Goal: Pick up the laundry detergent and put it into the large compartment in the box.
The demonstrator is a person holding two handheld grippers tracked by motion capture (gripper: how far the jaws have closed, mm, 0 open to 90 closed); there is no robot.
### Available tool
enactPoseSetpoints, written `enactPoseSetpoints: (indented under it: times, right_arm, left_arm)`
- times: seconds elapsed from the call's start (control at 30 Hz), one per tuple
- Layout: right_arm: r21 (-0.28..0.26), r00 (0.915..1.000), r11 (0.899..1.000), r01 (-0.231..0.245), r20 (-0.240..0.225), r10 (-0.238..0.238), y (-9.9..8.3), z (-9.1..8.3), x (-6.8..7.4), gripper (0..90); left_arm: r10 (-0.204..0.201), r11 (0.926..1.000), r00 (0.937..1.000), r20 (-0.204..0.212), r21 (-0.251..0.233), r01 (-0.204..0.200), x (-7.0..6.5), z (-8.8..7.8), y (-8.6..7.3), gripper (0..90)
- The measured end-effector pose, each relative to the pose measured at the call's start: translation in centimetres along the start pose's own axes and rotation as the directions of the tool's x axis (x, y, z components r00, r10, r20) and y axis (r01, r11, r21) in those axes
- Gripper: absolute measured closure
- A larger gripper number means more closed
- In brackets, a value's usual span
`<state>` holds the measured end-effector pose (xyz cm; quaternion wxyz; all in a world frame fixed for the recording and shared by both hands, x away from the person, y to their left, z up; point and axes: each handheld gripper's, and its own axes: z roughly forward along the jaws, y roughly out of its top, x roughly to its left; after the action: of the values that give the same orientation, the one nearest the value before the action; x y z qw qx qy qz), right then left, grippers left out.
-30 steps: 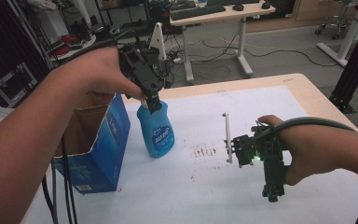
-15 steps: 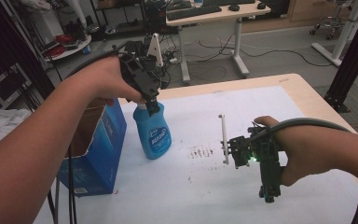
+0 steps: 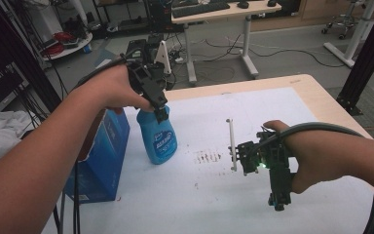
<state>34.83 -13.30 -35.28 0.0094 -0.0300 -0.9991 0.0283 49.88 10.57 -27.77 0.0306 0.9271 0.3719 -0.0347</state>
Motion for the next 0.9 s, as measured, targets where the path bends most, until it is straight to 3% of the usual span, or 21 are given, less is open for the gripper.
enactPoseSetpoints:
  times: [0.03,0.07,0.1,0.3,0.43,0.47,0.57,0.63,0.67,0.7,0.9]
  right_arm:
    - [0.006,1.0,1.0,-0.001,0.0,0.001,0.0,0.0,0.0,1.4]
    - [0.025,0.9994,0.999,-0.033,-0.006,0.033,0.0,0.0,0.3,1.4]
    - [0.012,1.0,1.0,-0.006,-0.001,0.006,0.1,0.0,0.1,1.4]
    - [0.005,0.9999,1.0,0.017,0.003,-0.017,0.2,0.2,0.0,1.4]
    - [0.021,0.9994,0.999,-0.033,-0.014,0.033,0.2,0.1,0.4,1.4]
    - [-0.002,1.0,1.0,0.007,-0.005,-0.007,0.2,0.2,0.1,1.4]
    - [-0.001,1.0,1.0,0.005,-0.006,-0.005,0.2,0.3,0.1,1.4]
    - [0.019,0.9995,0.999,-0.03,-0.014,0.03,0.2,0.2,0.3,1.4]
    - [0.019,0.9995,0.999,-0.027,-0.013,0.028,0.2,0.2,0.3,1.4]
    - [0.006,1.0,1.0,0.009,-0.003,-0.009,0.2,0.3,0.0,1.4]
    - [0.003,1.0,1.0,0.0,-0.009,0.0,0.2,0.3,0.0,1.4]
  left_arm:
    - [-0.004,1.0,1.0,-0.002,-0.006,0.004,0.0,0.1,0.0,3.1]
    - [-0.005,0.9999,1.0,-0.001,-0.01,0.005,0.0,0.3,0.0,3.1]
    - [-0.009,0.9999,1.0,-0.001,-0.014,0.009,-0.1,0.4,0.0,3.1]
    - [-0.003,0.9995,0.9999,-0.01,-0.031,0.003,-0.1,1.2,0.0,3.1]
    - [0.002,0.9998,0.9999,-0.013,-0.021,-0.003,0.0,1.7,0.1,3.1]
    - [0.005,0.9998,0.9999,-0.016,-0.017,-0.005,0.0,1.7,0.1,3.1]
    - [0.0,0.9997,0.9999,-0.017,-0.024,0.0,0.0,1.9,0.2,3.1]
    - [0.001,0.9998,0.9998,-0.018,-0.022,-0.002,-0.1,2.0,0.3,3.1]
    - [0.0,0.9997,0.9999,-0.017,-0.022,0.0,-0.1,2.1,0.3,3.1]
    - [0.003,0.9998,0.9999,-0.017,-0.019,-0.003,-0.1,2.1,0.4,3.1]
    - [0.006,0.9997,0.9998,-0.017,-0.023,-0.006,-0.3,2.2,0.4,3.2]
